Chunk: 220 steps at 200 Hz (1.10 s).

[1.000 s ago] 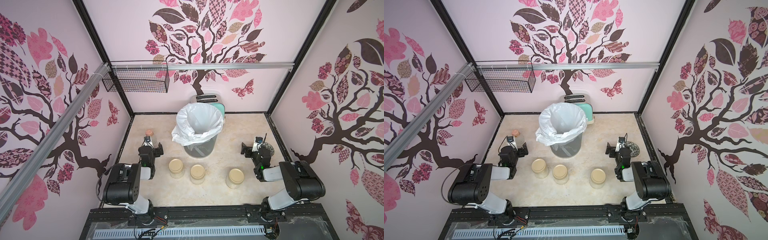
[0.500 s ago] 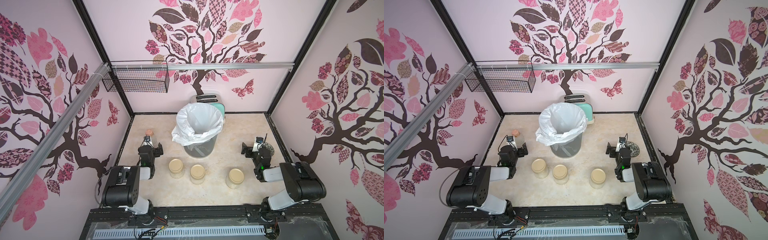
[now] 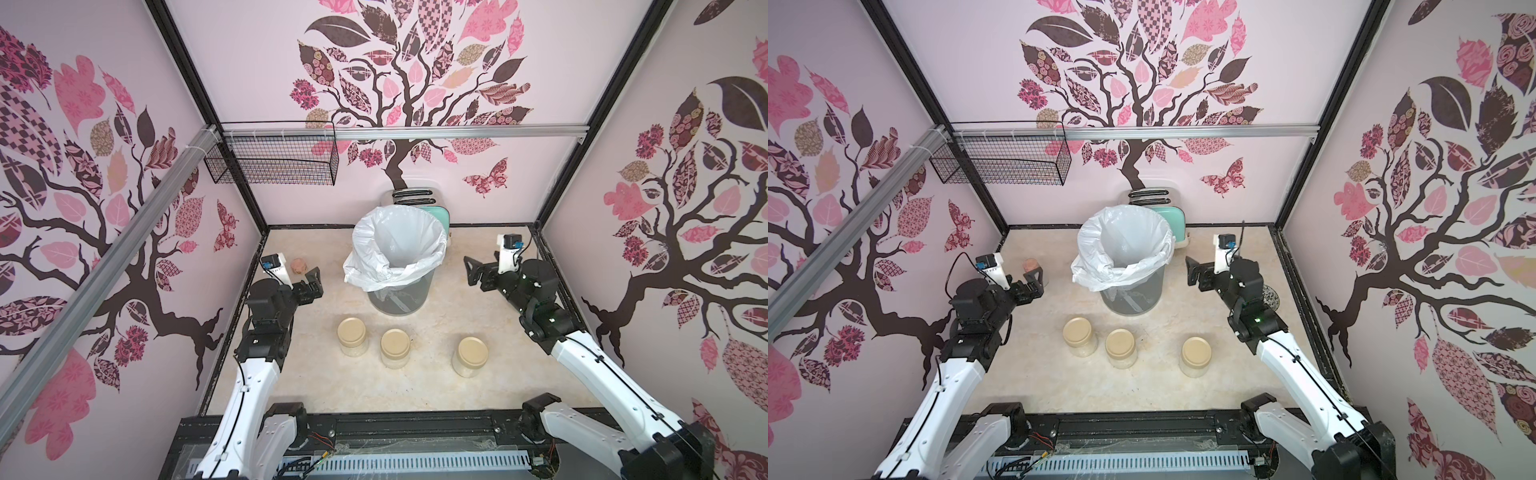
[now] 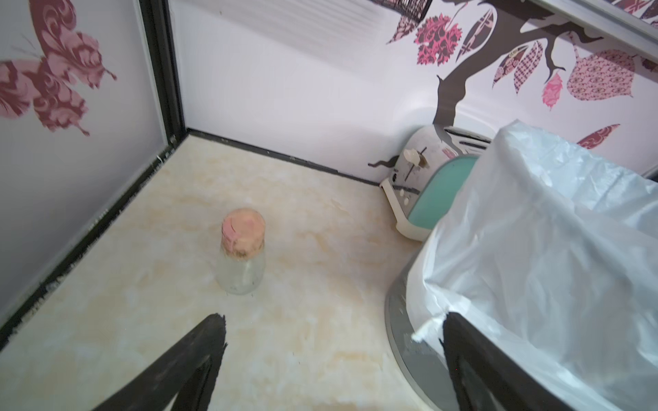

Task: Empty moldy rice from jars
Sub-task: Pick up the jar from the center of the board.

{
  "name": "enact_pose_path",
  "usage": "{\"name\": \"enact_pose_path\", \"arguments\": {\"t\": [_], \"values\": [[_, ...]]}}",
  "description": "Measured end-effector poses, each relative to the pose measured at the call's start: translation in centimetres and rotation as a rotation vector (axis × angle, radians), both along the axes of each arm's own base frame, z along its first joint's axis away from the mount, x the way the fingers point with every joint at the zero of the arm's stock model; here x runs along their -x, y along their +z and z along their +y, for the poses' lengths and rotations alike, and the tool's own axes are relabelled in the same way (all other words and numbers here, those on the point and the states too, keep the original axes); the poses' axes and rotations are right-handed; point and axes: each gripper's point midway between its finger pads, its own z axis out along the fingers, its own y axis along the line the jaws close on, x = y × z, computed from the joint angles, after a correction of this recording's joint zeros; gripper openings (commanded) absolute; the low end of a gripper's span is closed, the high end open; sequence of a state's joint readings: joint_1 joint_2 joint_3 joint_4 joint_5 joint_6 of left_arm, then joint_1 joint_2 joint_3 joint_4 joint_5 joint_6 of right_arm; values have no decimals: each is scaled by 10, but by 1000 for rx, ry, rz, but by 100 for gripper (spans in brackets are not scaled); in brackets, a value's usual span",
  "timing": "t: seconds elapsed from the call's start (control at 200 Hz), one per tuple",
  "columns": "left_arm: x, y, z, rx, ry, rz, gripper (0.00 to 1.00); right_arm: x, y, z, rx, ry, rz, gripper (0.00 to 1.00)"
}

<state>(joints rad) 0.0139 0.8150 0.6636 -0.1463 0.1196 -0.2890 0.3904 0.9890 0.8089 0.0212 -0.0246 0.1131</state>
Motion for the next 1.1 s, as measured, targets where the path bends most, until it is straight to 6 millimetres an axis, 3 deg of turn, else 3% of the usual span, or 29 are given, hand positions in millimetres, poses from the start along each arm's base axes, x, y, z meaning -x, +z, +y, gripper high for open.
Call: {"name": "enact_pose_path", "arguments": {"t": [0.2, 0.315, 0.475, 0.71, 1.1], "values": [[28, -5, -23, 88, -88, 47, 98, 67, -58, 81, 131, 288, 207, 99], [35, -23, -29, 122, -102, 95, 98, 95, -81, 105, 177, 384, 285, 99], [39, -41, -33, 155, -108, 154, 98, 108, -99, 120, 194, 420, 332, 99], [43, -36, -38, 168, -131, 139, 98, 120, -128, 156, 280, 502, 396, 99], [47, -39, -39, 194, -128, 141, 98, 137, -142, 199, 356, 583, 397, 99]]}}
